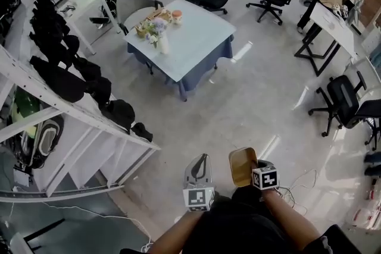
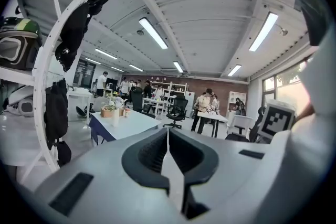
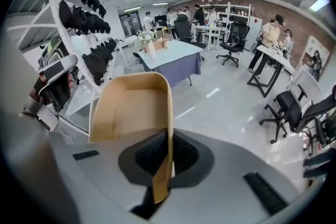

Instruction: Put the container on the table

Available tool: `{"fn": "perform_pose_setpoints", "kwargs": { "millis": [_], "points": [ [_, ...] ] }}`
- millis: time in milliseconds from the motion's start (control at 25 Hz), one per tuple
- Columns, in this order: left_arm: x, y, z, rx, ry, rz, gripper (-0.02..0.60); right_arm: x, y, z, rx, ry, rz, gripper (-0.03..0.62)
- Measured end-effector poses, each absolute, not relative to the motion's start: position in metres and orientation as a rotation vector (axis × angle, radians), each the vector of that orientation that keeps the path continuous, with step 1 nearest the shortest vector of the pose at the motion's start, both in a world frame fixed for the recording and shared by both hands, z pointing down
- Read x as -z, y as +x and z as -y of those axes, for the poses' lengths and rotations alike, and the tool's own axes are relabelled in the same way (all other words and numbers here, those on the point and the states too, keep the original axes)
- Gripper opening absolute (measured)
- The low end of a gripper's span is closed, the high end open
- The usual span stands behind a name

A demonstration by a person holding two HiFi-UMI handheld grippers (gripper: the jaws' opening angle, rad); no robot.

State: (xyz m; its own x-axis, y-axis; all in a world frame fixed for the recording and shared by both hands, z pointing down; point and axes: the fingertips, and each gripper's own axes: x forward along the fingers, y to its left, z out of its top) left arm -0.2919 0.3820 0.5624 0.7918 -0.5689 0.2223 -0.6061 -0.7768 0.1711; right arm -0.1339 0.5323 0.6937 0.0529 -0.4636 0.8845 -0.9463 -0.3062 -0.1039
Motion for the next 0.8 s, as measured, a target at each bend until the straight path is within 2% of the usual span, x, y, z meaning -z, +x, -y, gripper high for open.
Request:
{"fn": "perform_pose_setpoints", "kwargs": {
  "millis": [400, 800],
  "points": [
    [-0.574, -0.270, -0.344, -0.208, 2.626, 0.900, 0.014, -0.695, -0.106, -0.496, -1.188, 1.861, 1.380, 0.002],
    [-0.577, -0.158, -0.260, -0.316, 2.681, 0.967, 0.014, -0.712, 0.015, -0.402, -1.257, 1.861, 1.469, 0.002]
  ]
}}
